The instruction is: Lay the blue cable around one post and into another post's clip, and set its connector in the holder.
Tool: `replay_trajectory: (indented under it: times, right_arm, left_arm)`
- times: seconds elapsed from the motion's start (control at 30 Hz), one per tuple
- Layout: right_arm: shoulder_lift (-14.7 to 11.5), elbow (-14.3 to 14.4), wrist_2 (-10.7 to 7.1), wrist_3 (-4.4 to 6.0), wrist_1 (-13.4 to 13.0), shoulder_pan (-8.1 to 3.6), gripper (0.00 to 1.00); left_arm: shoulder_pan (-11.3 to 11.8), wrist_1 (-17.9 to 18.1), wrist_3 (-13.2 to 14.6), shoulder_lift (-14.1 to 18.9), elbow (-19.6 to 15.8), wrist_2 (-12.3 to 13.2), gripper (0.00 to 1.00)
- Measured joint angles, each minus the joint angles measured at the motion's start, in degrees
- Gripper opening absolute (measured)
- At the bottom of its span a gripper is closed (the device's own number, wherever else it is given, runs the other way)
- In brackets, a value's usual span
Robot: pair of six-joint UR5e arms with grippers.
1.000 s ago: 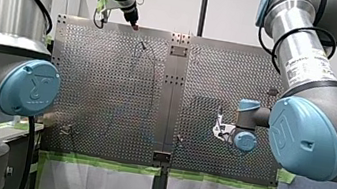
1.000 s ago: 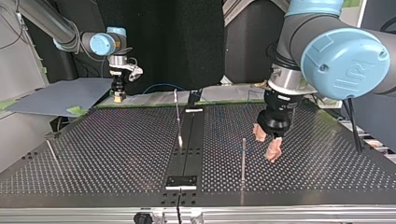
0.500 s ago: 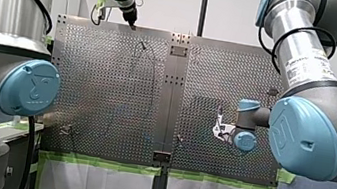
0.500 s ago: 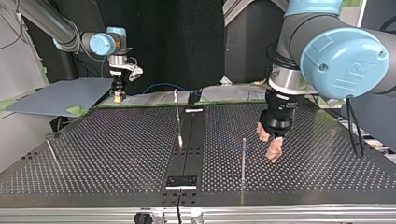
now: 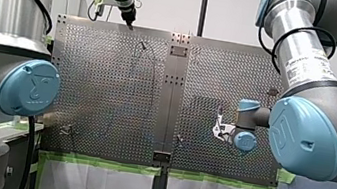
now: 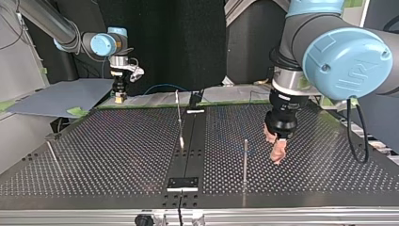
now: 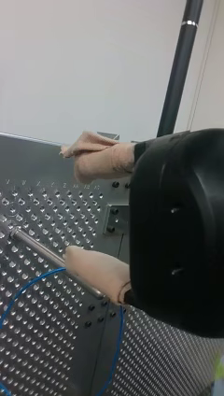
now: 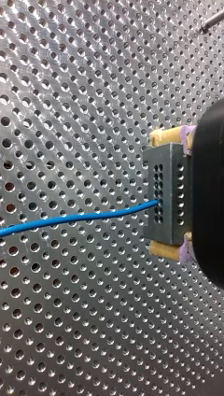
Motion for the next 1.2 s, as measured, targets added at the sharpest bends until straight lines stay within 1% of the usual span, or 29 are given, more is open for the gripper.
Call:
replay_trajectory:
  times: [0.23, 0.37, 0.7, 0.9, 1.0, 1.2]
  right_arm:
    - [0.00, 0.01, 0.00, -0.04, 0.01, 0.01, 0.00]
    - [-0.01, 0.00, 0.00, -0.10, 0.06, 0.00, 0.00]
    - [-0.01, 0.01, 0.00, -0.17, 0.23, 0.01, 0.00]
    - [0.00, 0.00, 0.00, -0.17, 0.25, 0.01, 0.00]
    - [0.00, 0.00, 0.00, -0.17, 0.19, 0.01, 0.00]
    - [-0.01, -0.03, 0.00, -0.18, 0.11, -0.01, 0.00]
  left_arm:
    - [0.00, 0.00, 3.57, -0.02, 0.00, -0.08, 1.00]
    - [0.00, 0.00, 4.63, -0.02, 0.00, -0.08, 1.00]
    - [0.01, 0.03, 4.70, -0.03, 0.00, 0.06, 1.00]
    - [0.02, 0.08, 4.53, -0.01, 0.00, 0.60, 1.00]
    - [0.21, 0.09, 4.66, 0.20, 0.00, 0.05, 1.00]
    - [0.63, 0.13, 4.42, 0.68, 0.00, -2.56, 1.00]
